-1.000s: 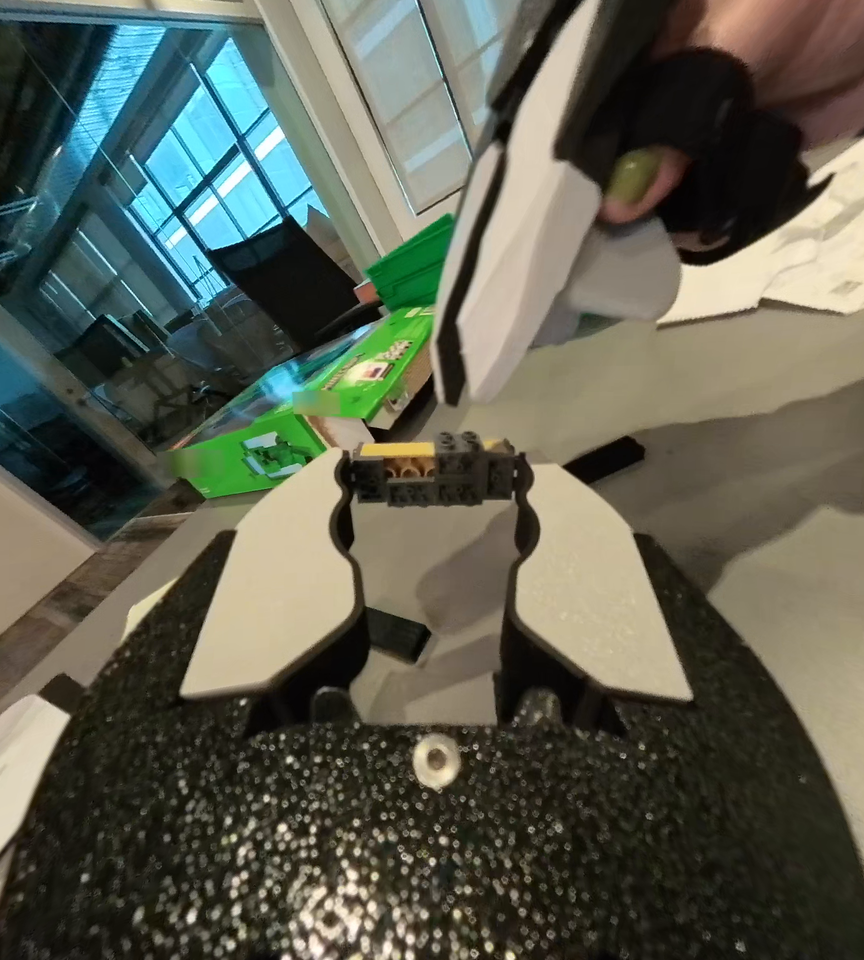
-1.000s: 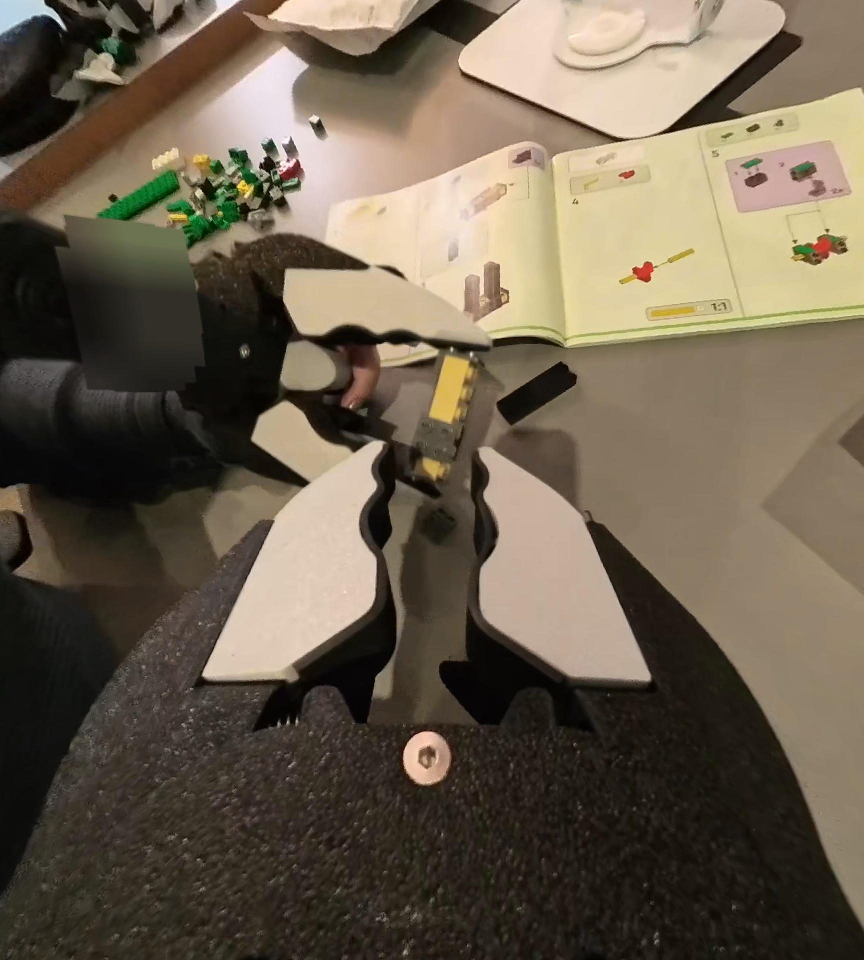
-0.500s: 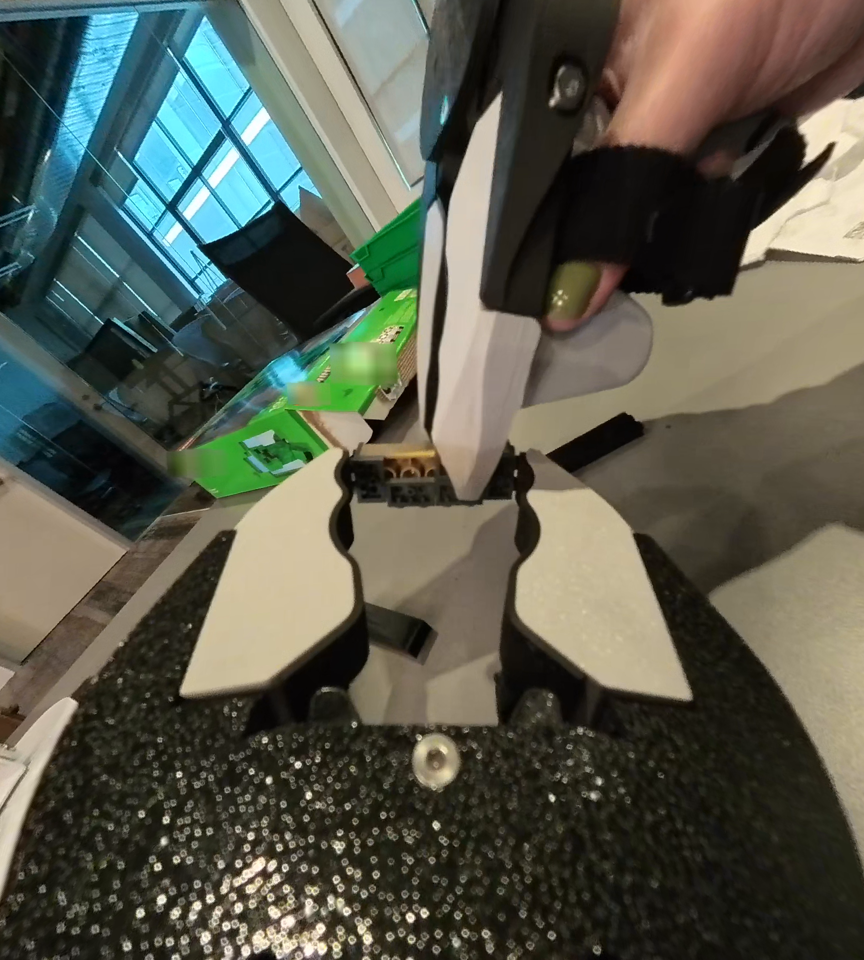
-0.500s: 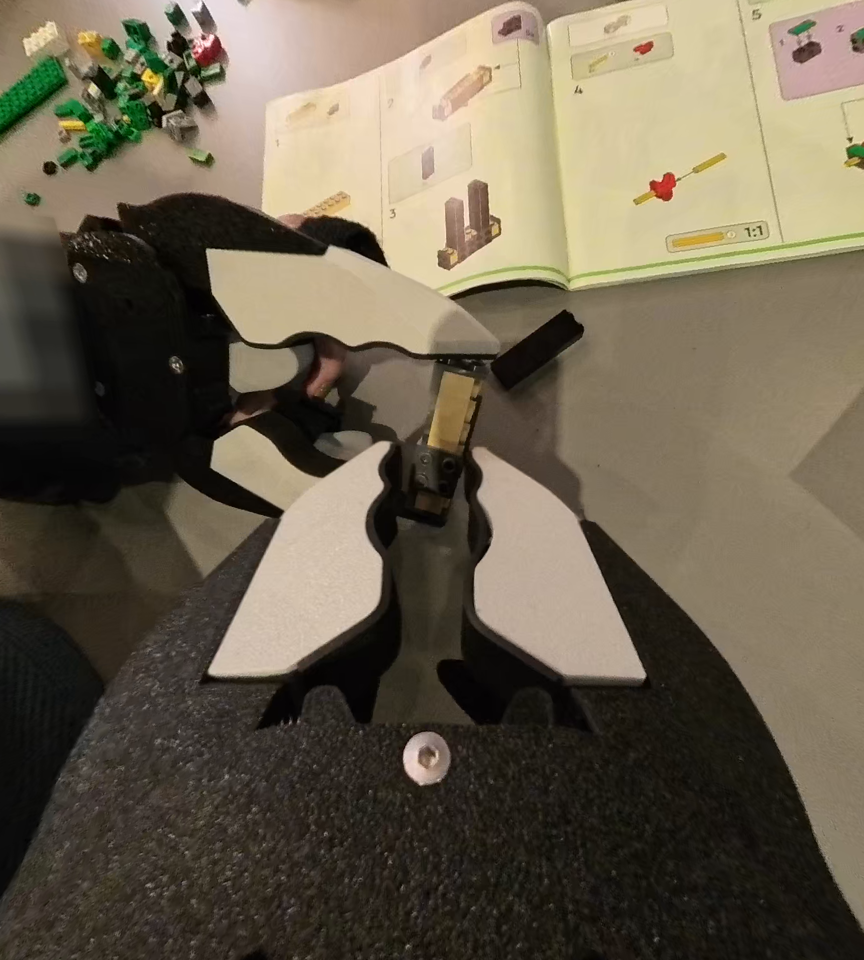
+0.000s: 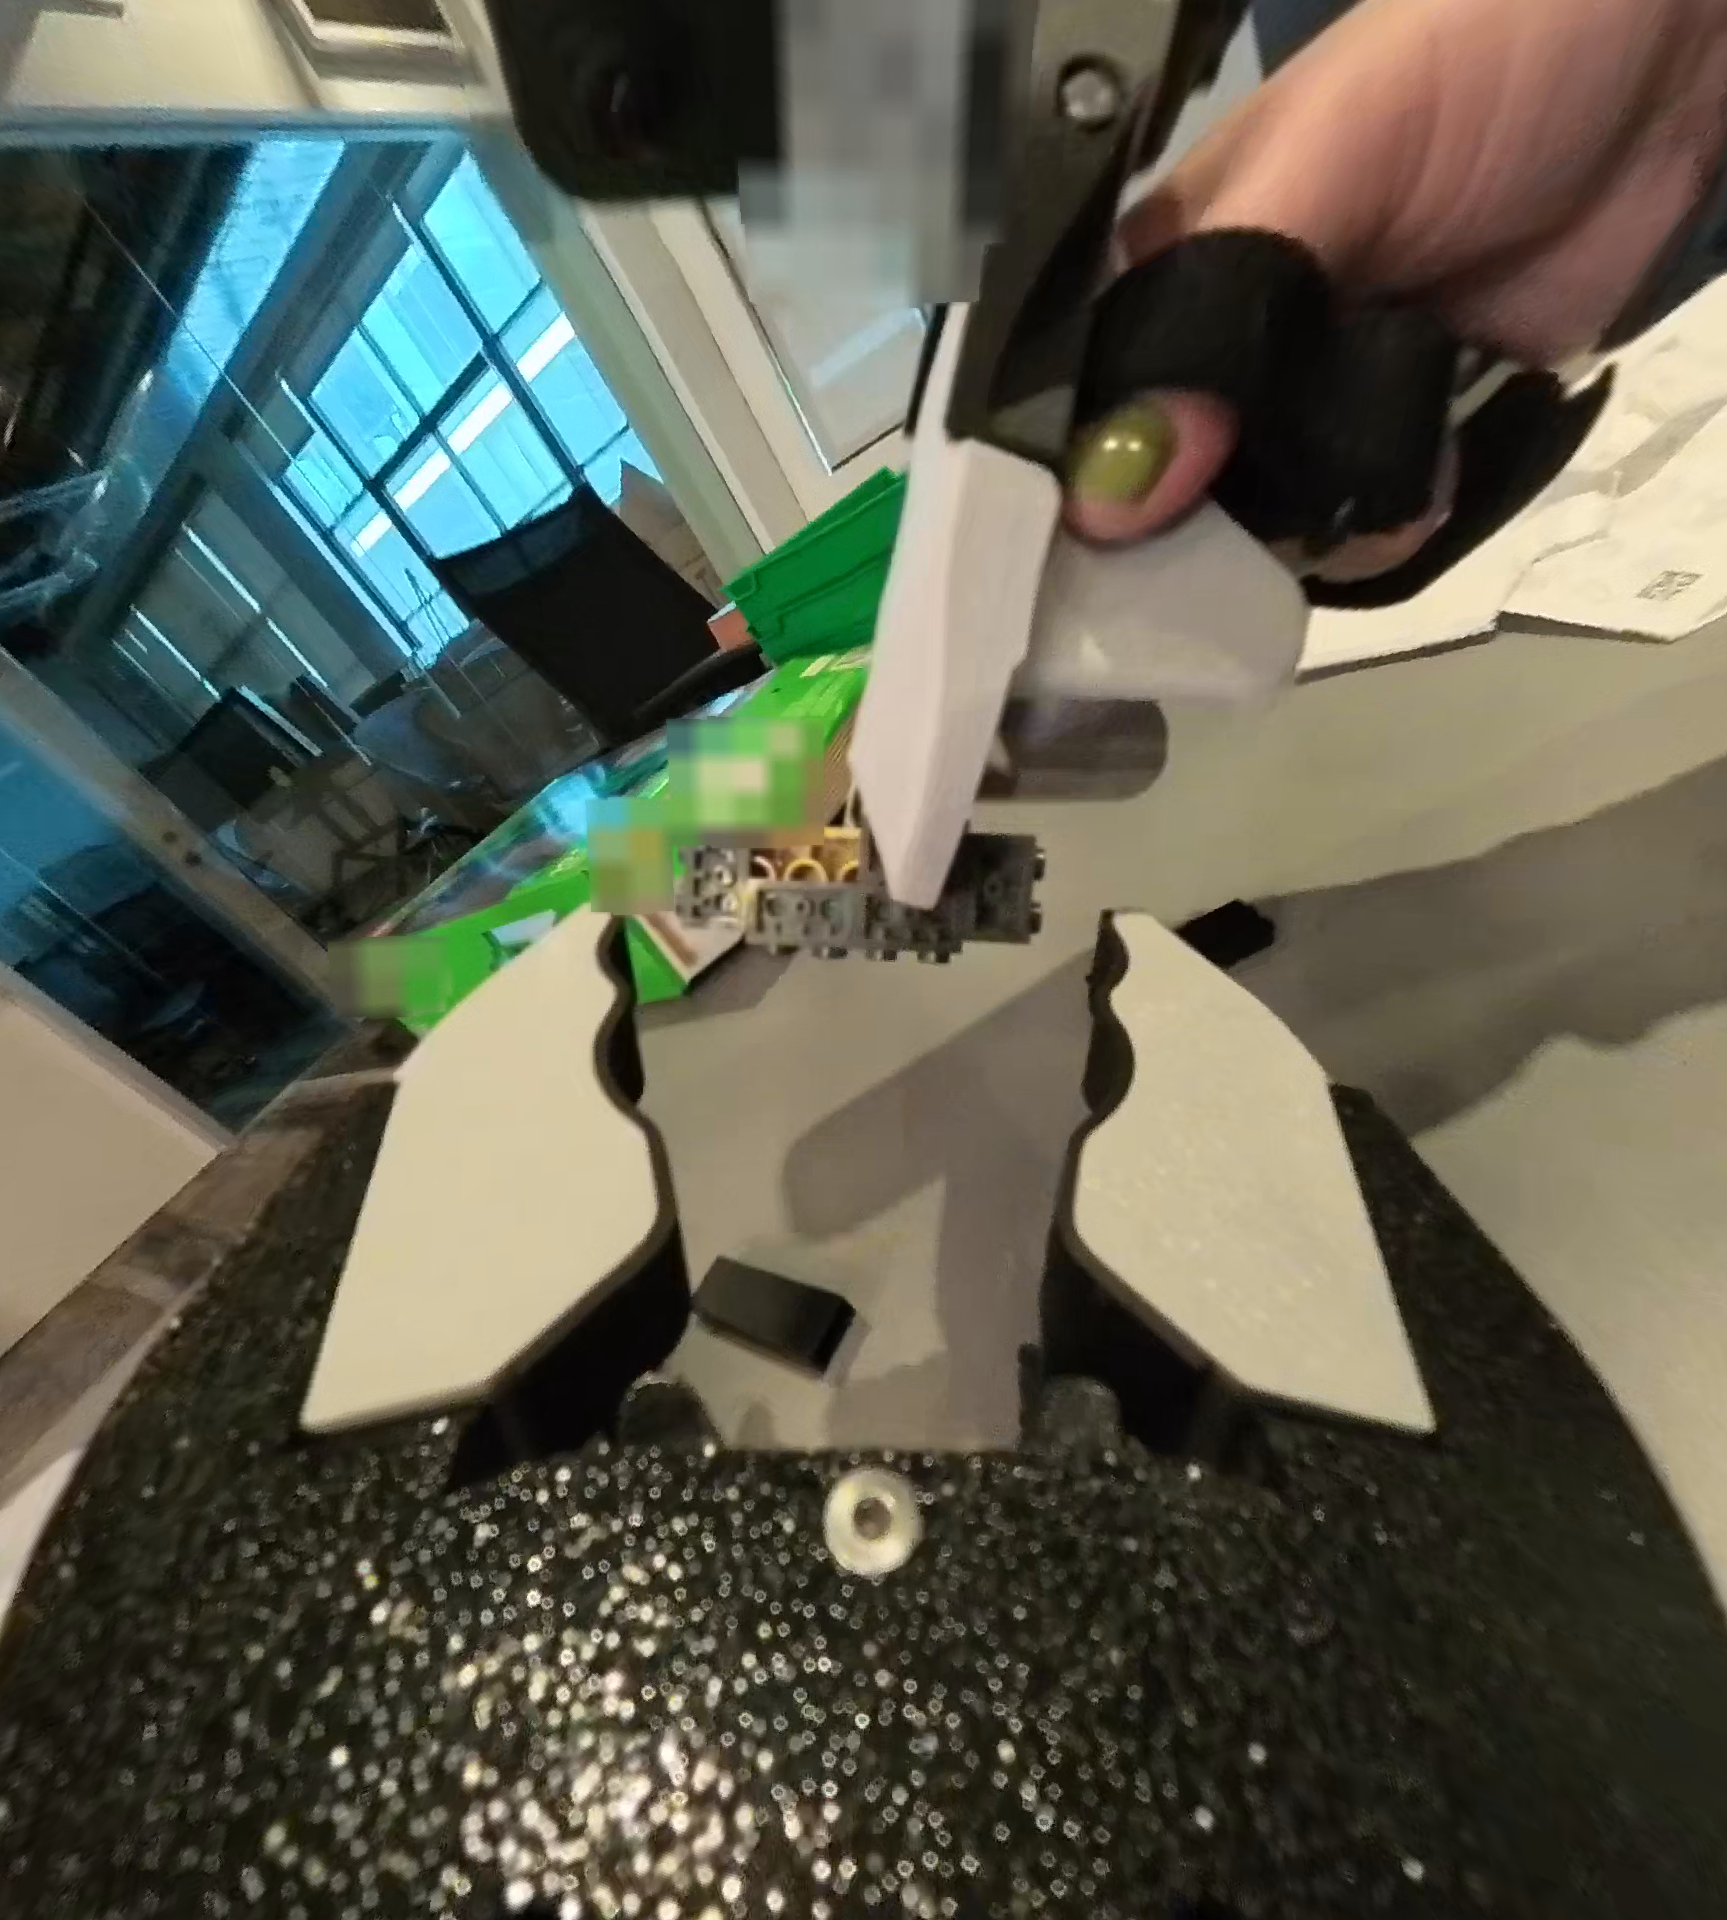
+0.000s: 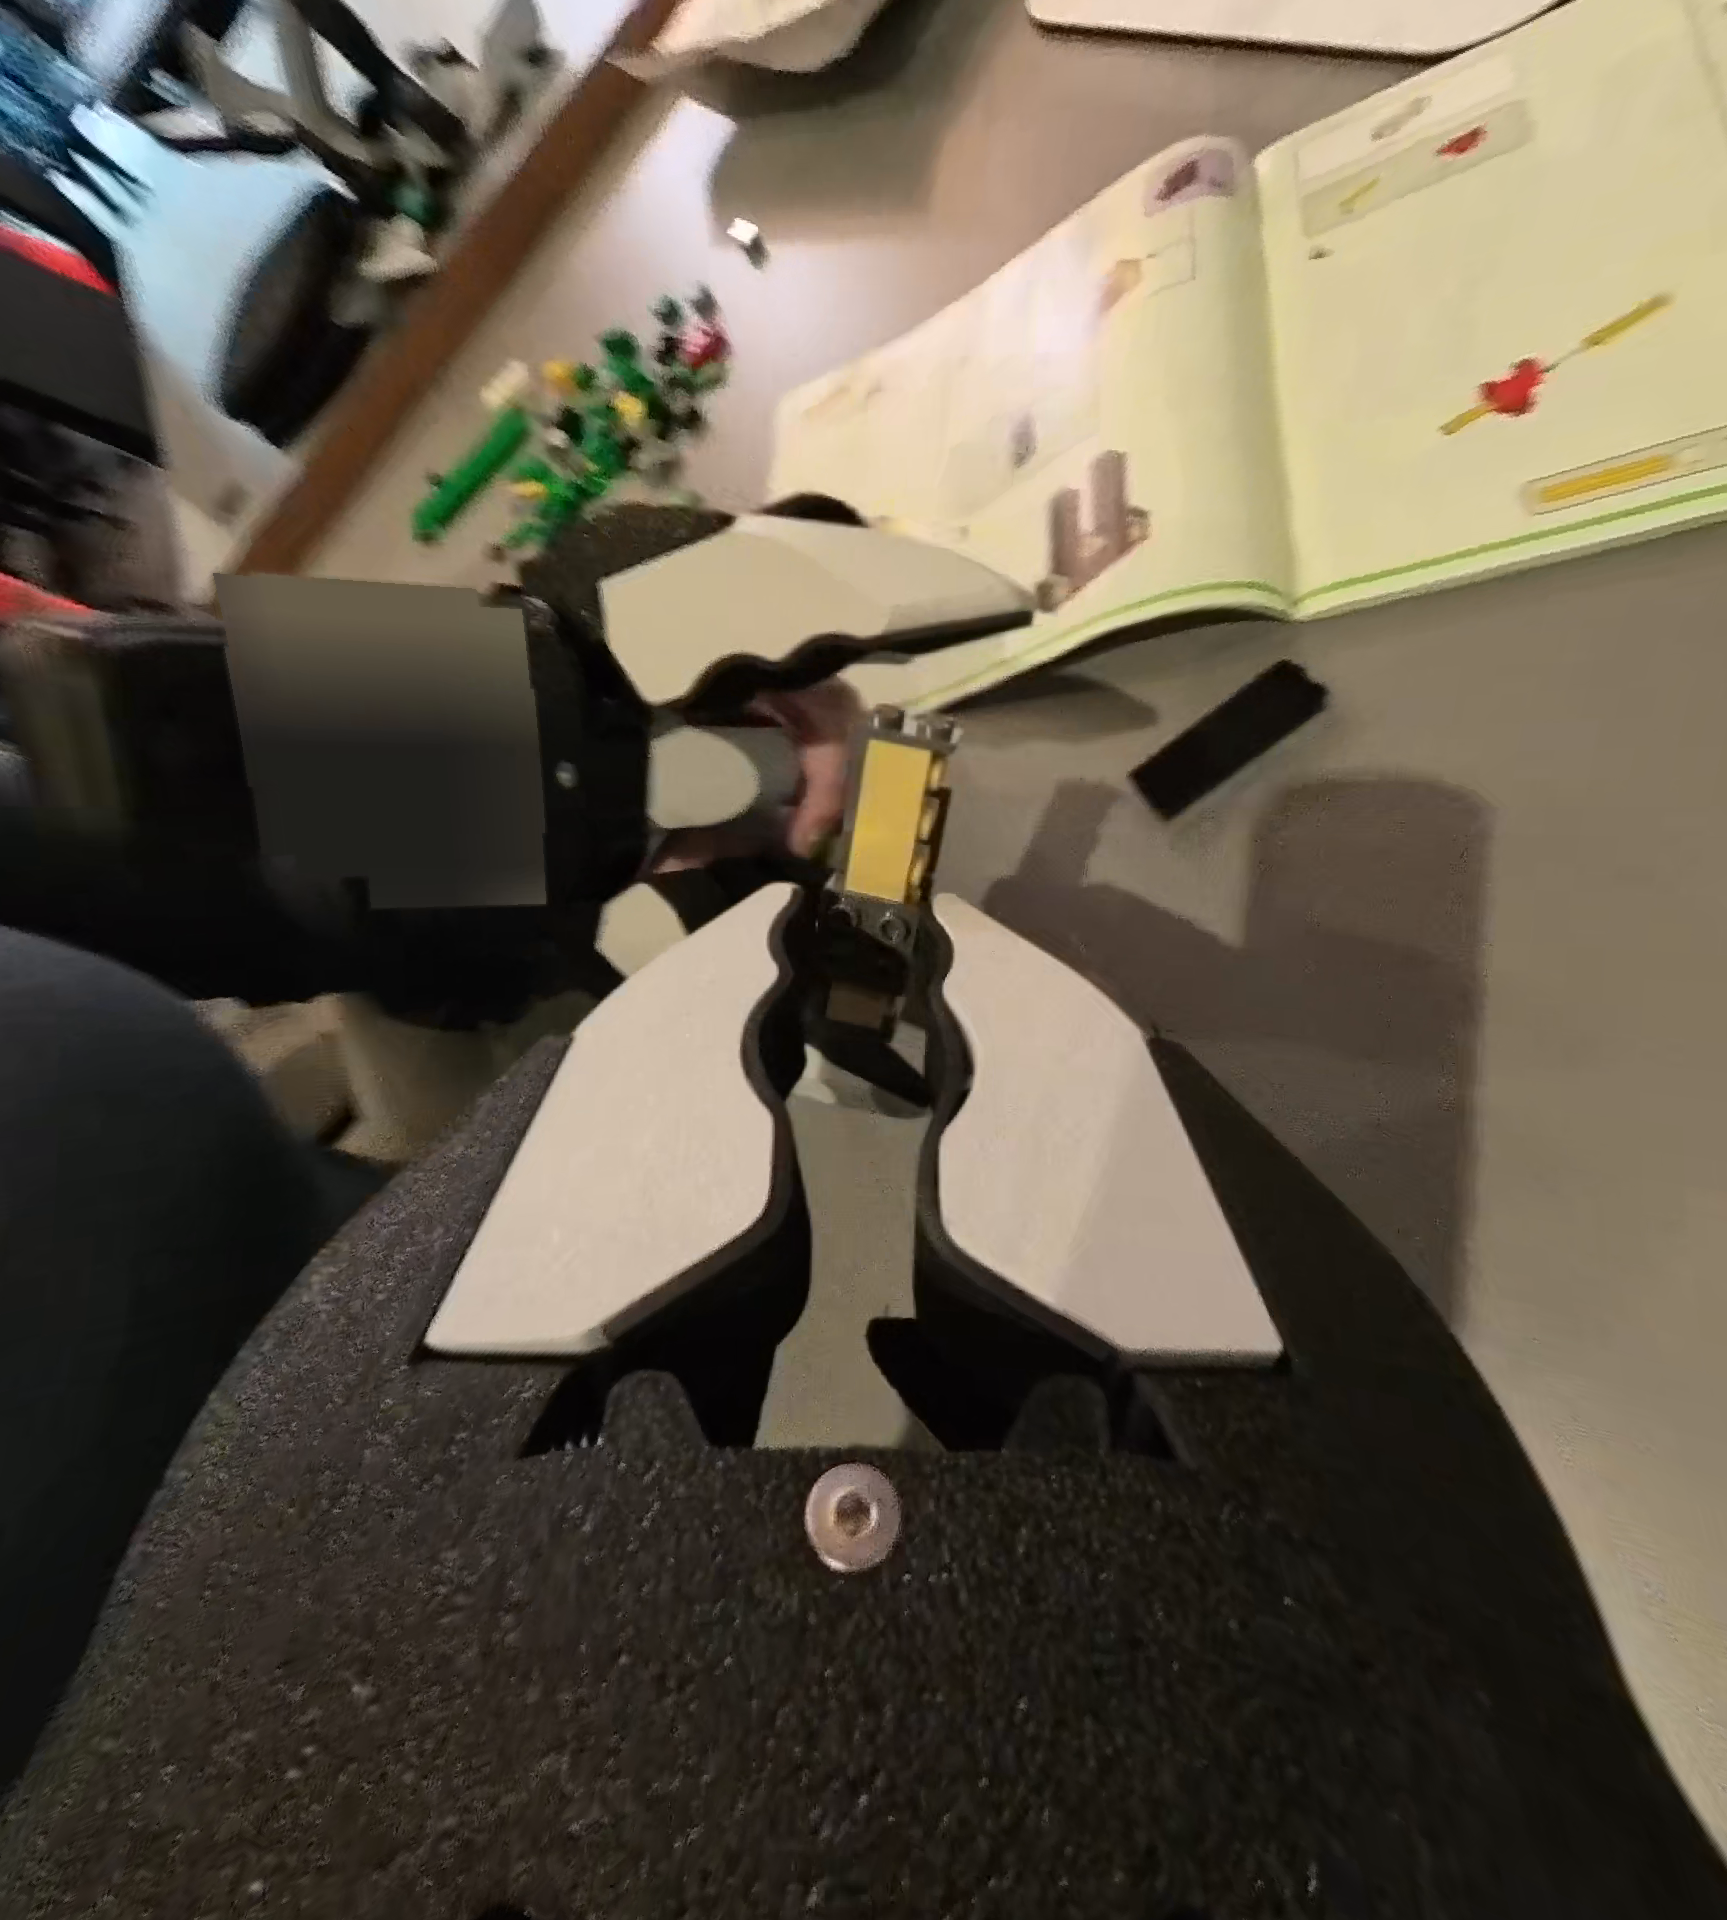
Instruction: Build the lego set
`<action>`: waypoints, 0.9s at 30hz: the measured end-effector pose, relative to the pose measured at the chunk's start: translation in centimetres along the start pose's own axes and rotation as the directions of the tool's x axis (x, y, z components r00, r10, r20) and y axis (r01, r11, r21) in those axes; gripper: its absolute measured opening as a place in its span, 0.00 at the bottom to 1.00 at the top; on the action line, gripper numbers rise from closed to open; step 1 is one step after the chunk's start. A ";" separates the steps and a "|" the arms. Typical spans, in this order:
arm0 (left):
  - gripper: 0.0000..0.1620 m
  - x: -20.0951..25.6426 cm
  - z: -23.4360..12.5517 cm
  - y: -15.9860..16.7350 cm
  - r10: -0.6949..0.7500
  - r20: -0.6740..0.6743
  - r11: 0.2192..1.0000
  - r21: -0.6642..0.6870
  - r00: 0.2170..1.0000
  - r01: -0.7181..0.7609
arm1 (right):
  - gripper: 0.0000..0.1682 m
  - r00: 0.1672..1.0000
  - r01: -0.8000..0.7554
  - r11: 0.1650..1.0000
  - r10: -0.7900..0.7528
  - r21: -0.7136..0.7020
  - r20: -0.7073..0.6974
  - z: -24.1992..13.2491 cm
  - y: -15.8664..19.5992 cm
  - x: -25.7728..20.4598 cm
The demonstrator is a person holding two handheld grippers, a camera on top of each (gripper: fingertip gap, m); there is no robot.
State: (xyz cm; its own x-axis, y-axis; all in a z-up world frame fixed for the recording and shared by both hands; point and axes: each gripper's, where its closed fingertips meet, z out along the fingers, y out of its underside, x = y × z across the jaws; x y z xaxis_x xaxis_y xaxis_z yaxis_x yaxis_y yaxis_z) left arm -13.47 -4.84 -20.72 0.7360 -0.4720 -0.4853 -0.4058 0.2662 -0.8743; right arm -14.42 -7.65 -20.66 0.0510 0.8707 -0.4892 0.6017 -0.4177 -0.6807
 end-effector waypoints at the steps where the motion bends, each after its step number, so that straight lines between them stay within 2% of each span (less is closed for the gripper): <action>1: 0.49 0.2 -0.1 -0.4 0.018 -0.006 1.000 0.020 1.000 -0.018 | 0.11 0.998 -0.035 0.999 0.034 0.010 0.060 -0.1 -0.1 -0.5; 5: 0.41 0.7 -0.7 -1.7 0.090 -0.007 0.992 0.092 0.996 -0.089 | 0.11 0.962 -0.143 0.990 0.141 -0.007 0.234 -0.5 0.3 -1.7; 13: 0.39 0.9 -1.1 -2.4 0.074 -0.037 0.987 0.147 0.997 -0.067 | 0.10 0.903 -0.239 0.971 0.231 -0.023 0.361 -0.8 0.5 -2.5; 19: 0.39 0.9 -1.0 -2.3 0.058 -0.045 0.989 0.142 0.997 -0.051 | 0.11 0.895 -0.265 0.964 0.246 0.000 0.372 -0.8 0.3 -2.3; 23: 0.39 0.5 -1.1 -2.0 0.042 -0.043 0.991 0.128 0.998 -0.036 | 0.16 0.895 -0.286 0.954 0.232 0.090 0.381 -1.8 -0.9 -1.6; 25: 0.39 -0.4 -1.6 -1.6 0.008 -0.046 0.993 0.116 0.999 -0.003 | 0.17 0.917 -0.250 0.957 0.185 0.148 0.353 -2.6 -1.2 -0.9; 27: 0.39 -2.1 -2.6 -1.1 -0.050 -0.025 0.993 0.108 0.998 0.052 | 0.18 0.959 -0.146 0.975 0.098 0.167 0.267 -3.0 -0.8 -0.1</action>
State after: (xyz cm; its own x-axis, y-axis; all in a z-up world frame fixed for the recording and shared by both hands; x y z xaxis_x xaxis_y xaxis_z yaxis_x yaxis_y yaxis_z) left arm -16.00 -6.34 -18.69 0.7416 -0.5053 -0.4412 -0.3058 0.3308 -0.8928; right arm -12.56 -6.58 -18.43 -0.1048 0.7247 -0.6810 0.4458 -0.5779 -0.6836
